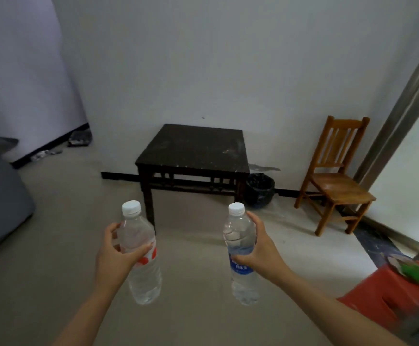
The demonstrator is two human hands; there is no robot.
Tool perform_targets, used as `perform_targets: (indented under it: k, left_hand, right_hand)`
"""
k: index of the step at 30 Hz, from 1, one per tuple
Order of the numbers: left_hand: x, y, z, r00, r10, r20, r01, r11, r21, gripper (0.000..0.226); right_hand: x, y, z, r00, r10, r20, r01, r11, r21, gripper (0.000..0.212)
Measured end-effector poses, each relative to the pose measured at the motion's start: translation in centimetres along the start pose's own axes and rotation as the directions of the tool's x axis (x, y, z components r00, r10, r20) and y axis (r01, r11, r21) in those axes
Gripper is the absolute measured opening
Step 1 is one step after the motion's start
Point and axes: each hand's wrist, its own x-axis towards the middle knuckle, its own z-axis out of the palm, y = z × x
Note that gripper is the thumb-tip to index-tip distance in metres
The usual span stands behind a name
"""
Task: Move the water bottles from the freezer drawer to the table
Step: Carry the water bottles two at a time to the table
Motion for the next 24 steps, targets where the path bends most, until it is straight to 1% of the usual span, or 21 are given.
perform_targets:
  k: [3,7,11,14,16,20,24]
  left_hand:
    - [1.1,-1.7,-6.5,0.997,-0.037,-0.061,0.037,0.999,0.003,0.082]
    - [2.7,-3.4,-14.6,0.988,-0.059,-0.143,0.059,0.998,-0.009,0.099]
    - [3.8,-4.9,-21.1,0.974,-0.054,-0.22,0.052,0.999,-0.015,0.092]
    - [4.7,-6.0,-23.6,0.968,-0.039,-0.249,0.046,0.999,0.024,0.087]
    - [5.4,-6.9,-25.2,0.962,-0.036,-0.272,0.046,0.999,0.029,0.082]
    - [6.8,-8.7,-26.9,0.954,-0.061,-0.293,0.073,0.997,0.03,0.082]
    - [9.8,-9.5,-28.2,0.941,-0.081,-0.328,0.087,0.996,0.006,0.082]
  right_hand:
    - [1.4,-2.4,5.8,0.999,-0.024,0.048,0.024,1.0,0.007,0.095]
    - [2.7,-5.6,13.7,0.993,-0.03,0.118,0.025,0.999,0.043,0.096]
    - [3.5,-8.4,21.1,0.986,-0.047,0.159,0.034,0.996,0.08,0.098]
    - [3.9,-9.9,24.2,0.981,-0.062,0.182,0.04,0.992,0.121,0.097]
    - [4.6,-10.7,26.2,0.975,-0.071,0.21,0.05,0.993,0.107,0.097]
    - [6.6,-11.8,28.9,0.964,-0.085,0.254,0.067,0.995,0.08,0.097]
    - [10.4,-12.9,31.9,0.952,-0.12,0.282,0.097,0.991,0.096,0.095]
